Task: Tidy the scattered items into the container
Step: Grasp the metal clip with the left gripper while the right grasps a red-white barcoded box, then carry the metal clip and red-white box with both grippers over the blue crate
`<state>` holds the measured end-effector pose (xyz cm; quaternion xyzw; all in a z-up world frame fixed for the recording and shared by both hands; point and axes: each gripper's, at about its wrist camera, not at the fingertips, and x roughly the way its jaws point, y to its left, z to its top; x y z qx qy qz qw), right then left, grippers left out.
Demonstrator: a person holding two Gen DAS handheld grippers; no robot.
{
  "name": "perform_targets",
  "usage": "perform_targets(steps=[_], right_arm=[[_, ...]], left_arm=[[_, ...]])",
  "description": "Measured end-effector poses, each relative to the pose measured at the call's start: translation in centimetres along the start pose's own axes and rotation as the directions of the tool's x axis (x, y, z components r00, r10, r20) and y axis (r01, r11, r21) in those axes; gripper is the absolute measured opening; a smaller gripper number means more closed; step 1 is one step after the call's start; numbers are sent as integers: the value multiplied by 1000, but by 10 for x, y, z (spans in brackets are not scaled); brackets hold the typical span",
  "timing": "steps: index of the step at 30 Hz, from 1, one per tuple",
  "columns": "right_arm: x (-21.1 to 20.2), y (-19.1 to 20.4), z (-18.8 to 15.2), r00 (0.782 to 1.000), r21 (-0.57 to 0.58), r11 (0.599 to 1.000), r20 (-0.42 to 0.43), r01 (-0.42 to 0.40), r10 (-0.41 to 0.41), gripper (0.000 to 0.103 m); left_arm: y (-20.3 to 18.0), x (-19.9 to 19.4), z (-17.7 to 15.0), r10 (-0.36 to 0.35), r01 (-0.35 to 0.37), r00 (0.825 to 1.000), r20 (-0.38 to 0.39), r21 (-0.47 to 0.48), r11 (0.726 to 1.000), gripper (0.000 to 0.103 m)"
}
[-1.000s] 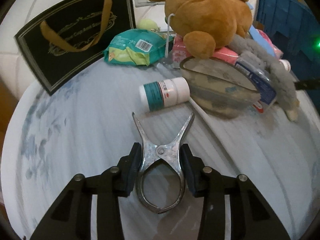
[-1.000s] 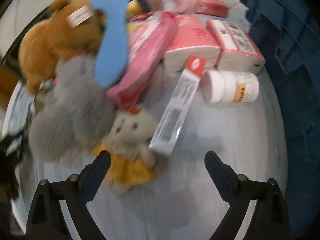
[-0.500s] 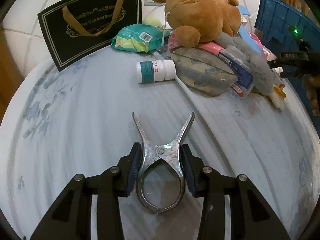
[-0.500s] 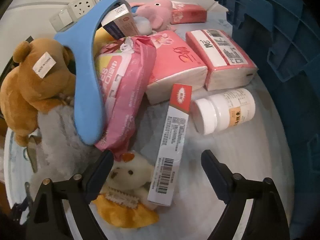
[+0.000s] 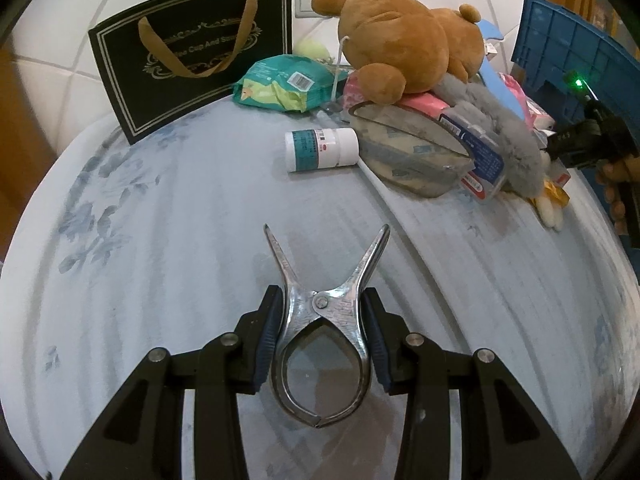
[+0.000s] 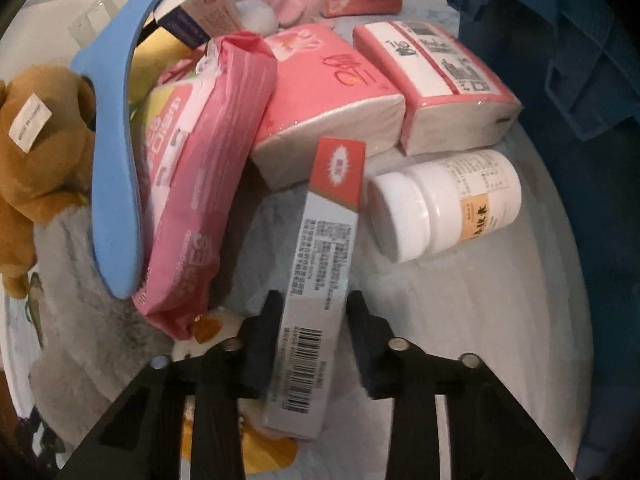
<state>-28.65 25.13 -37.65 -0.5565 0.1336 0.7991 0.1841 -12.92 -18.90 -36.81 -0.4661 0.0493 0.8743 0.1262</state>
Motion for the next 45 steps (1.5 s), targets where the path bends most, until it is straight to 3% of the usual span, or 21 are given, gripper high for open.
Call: perform_targets(steps=[11, 20, 35, 45], right_arm=[[-29, 0, -37, 999, -103, 994, -34, -30, 27, 22], [-74, -2, -62, 998, -151, 987, -32, -55, 50, 22], [-174, -29, -93, 986, -243, 960, 52, -141, 158, 22], [-256, -55, -90, 956, -298, 933, 147, -202, 254, 22]], left_arm=[[-1, -20, -3, 23, -23, 1000, -5, -26, 999, 40], [-19, -61, 10, 38, -37, 999, 34, -19, 999, 40], [-39, -146, 24, 133, -126, 988, 75, -89, 988, 40], [-78, -182, 15, 161, -151, 982, 94, -110, 982, 40]])
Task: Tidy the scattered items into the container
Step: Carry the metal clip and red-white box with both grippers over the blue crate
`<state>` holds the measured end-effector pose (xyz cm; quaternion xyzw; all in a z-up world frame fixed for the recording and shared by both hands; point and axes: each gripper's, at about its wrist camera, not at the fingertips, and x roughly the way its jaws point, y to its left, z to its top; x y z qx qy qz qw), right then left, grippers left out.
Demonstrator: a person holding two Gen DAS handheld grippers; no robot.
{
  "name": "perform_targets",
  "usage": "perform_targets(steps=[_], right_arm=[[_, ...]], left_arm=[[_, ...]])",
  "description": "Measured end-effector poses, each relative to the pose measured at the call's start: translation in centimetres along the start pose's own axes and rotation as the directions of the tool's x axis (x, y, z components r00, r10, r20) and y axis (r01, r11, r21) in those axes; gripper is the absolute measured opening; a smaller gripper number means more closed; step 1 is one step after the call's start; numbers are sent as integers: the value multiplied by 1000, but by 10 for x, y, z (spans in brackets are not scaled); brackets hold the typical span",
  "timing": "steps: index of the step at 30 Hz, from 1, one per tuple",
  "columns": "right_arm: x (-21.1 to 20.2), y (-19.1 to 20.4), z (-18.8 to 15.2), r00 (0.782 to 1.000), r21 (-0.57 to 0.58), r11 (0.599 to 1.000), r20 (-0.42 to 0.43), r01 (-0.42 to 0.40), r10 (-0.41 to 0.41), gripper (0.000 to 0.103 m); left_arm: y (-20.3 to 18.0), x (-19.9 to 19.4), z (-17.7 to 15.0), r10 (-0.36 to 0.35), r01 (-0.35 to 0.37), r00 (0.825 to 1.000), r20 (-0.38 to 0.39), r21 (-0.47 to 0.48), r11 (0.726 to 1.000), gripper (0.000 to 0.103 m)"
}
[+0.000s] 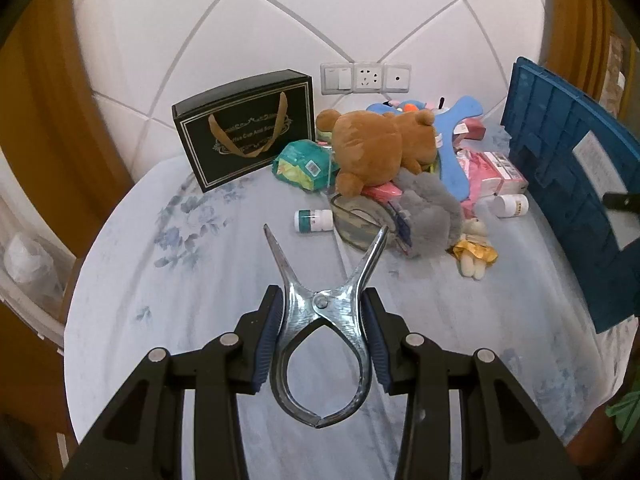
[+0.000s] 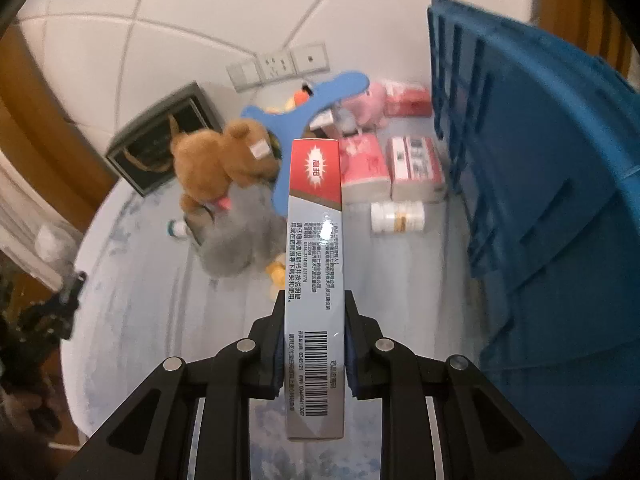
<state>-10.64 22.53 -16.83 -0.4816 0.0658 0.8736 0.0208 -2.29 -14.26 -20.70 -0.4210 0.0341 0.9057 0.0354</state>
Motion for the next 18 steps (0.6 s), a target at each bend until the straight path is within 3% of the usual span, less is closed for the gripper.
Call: perform_targets(steps=[7, 18], right_arm=[[-59, -21, 5, 997, -15, 999, 69, -42, 43, 22], [-120, -51, 7, 987, -47, 994, 120, -101, 106, 22]], left_arm=[[-29, -9, -1, 21, -21, 1000, 14, 3, 1000, 40], [-56, 12, -6, 97, -97, 995, -12, 9, 995, 40]])
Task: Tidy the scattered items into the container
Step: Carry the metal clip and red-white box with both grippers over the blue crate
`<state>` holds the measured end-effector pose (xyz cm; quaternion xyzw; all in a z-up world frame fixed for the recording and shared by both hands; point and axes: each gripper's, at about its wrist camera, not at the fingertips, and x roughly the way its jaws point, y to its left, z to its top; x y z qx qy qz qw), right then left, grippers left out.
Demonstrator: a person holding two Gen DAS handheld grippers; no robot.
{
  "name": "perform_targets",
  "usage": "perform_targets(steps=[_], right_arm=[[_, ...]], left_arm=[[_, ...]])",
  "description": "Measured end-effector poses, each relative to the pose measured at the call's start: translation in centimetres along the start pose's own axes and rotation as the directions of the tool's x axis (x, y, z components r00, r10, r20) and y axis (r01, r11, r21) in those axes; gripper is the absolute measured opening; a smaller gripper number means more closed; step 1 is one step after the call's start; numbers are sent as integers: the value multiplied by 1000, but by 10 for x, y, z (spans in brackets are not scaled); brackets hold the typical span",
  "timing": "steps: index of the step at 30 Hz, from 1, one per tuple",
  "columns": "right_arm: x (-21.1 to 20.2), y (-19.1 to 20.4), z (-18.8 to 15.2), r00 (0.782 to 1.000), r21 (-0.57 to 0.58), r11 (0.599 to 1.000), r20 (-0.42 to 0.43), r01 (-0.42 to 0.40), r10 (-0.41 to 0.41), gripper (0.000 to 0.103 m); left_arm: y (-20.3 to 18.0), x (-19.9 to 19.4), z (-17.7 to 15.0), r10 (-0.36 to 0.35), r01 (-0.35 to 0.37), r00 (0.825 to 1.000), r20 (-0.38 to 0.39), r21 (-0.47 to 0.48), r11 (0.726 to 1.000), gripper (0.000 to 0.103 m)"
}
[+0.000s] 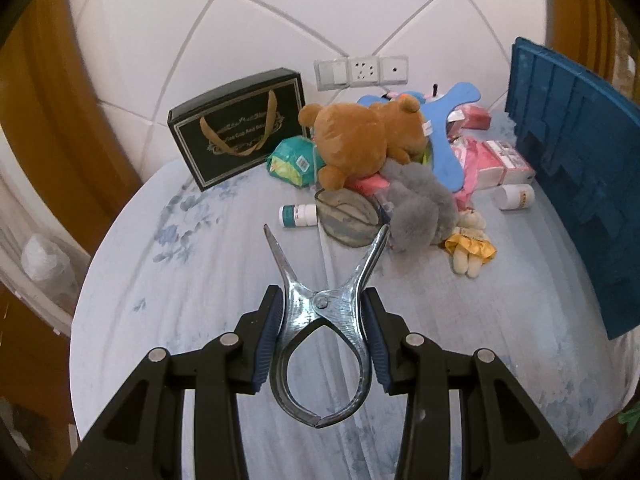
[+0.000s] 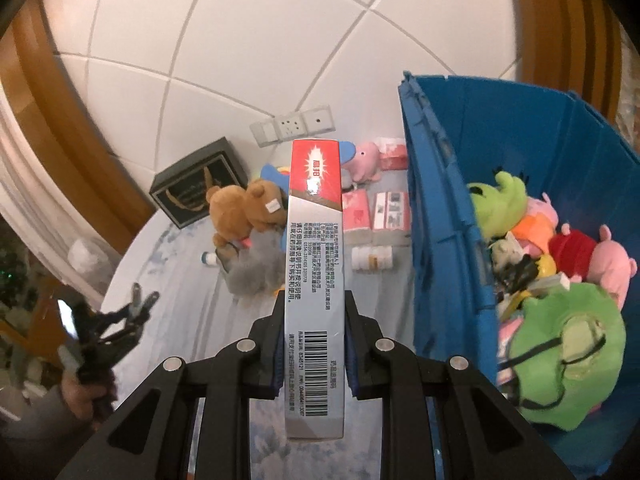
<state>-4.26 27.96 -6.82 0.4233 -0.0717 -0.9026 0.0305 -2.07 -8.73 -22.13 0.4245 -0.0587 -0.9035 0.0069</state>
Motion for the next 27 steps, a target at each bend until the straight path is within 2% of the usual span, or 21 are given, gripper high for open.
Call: perform_targets(steps=[8, 18, 22, 27], right_arm=[[-43, -16, 9, 999, -36, 999, 23, -34, 34, 22], [-76, -65, 16, 998, -46, 998, 57, -34, 36, 23], [-88, -87, 18, 997, -40, 999, 72, -25, 28, 22], [-104, -113, 20, 996, -12, 1000, 89, -9, 10, 22]], left_arm=[[-33, -18, 23, 25, -25, 999, 26, -9, 1000, 40], [-117, -62, 90, 7, -12, 992, 128, 33, 999, 40], [-154, -82, 120, -30, 20, 984, 175, 61, 998, 40], [-202, -98, 150, -94, 73, 976, 196, 113, 991, 40]])
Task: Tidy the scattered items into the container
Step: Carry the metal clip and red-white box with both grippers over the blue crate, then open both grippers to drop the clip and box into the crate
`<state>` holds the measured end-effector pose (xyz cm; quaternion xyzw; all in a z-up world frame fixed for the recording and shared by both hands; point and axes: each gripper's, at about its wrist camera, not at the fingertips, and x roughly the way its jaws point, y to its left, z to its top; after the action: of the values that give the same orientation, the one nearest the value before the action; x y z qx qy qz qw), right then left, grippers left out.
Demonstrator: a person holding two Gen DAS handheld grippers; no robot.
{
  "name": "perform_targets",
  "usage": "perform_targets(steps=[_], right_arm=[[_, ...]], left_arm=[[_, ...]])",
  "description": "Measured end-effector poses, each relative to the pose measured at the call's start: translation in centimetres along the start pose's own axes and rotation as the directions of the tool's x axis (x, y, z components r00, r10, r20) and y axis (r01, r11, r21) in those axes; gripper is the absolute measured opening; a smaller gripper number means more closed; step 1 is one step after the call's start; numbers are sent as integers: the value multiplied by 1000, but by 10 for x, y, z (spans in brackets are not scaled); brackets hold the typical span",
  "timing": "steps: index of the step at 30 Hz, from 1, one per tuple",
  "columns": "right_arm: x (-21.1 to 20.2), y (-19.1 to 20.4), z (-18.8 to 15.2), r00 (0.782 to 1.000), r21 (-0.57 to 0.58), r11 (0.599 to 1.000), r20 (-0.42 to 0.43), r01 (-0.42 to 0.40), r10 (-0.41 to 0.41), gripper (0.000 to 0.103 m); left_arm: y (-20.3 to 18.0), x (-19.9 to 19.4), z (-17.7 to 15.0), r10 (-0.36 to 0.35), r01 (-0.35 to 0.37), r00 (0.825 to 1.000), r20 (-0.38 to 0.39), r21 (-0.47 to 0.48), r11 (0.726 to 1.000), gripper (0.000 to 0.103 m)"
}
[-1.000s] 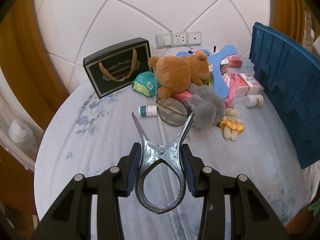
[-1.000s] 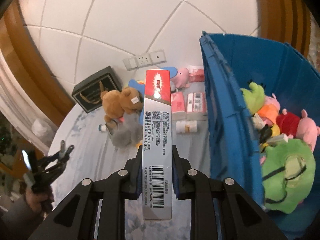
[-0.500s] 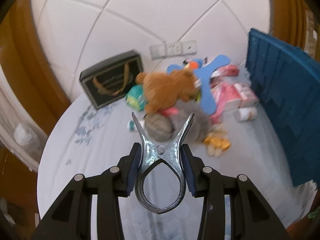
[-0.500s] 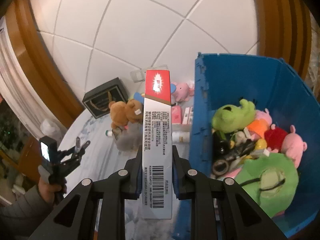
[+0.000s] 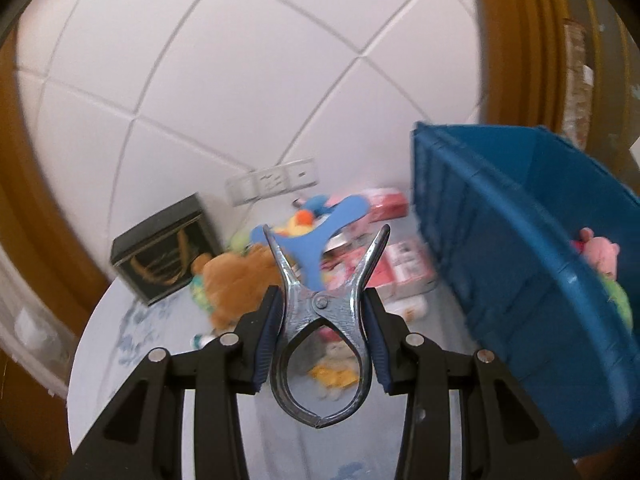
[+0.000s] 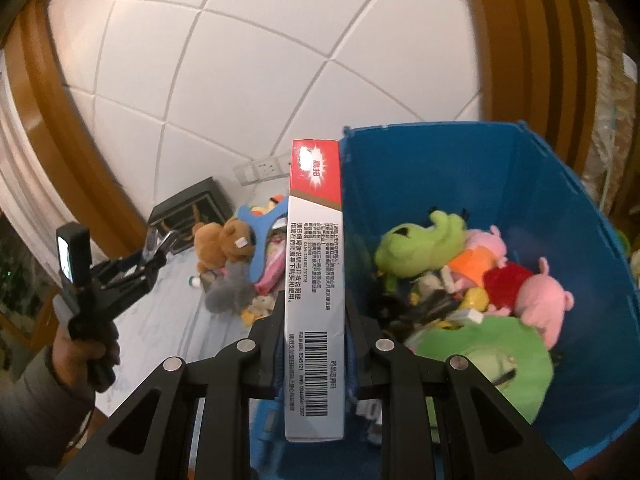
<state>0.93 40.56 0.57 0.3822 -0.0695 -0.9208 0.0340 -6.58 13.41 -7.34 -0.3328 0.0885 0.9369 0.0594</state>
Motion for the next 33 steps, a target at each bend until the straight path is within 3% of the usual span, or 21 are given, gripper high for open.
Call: perform_targets(steps=[16, 33], right_arm=[[-35, -74, 4, 996, 130, 989, 42, 72, -78, 23], [-35, -145, -2, 989, 247, 960, 40, 131, -145, 23]], left_arm=[[-128, -3, 66, -207, 200, 978, 30, 151, 968, 40], [-228, 1, 114, -377, 359, 926, 6, 295, 885, 40]])
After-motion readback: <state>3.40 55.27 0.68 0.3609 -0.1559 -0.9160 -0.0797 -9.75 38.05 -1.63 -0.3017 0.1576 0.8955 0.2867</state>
